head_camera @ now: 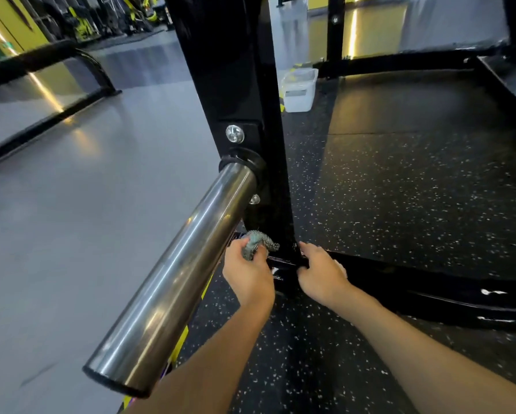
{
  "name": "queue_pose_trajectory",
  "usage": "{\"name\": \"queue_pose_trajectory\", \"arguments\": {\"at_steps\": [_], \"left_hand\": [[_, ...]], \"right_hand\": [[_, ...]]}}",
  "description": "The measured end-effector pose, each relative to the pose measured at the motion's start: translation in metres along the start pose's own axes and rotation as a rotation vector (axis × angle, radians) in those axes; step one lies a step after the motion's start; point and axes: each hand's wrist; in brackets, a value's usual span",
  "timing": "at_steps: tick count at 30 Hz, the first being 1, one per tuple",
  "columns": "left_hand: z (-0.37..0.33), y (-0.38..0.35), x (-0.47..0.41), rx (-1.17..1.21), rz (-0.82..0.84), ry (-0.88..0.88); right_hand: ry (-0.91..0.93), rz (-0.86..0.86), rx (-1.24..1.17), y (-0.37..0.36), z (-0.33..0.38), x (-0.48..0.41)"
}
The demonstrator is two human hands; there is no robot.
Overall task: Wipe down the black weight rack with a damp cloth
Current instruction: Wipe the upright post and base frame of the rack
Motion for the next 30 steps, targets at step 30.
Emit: {"name": "queue_pose_trajectory", "arguments": {"at_steps": [30], "left_hand": [[-0.002,-0.026,0.045,-0.111,0.323,0.139]], "right_hand": [[0.137,-0.251,-0.067,0.005,-0.013,0.012]]}}
Point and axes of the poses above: each hand's wrist, its own x-axis away from the middle knuckle, its own y-axis out of the back of the hand, z = x × y, and after that the axes turned 1 degree about -z, right-handed
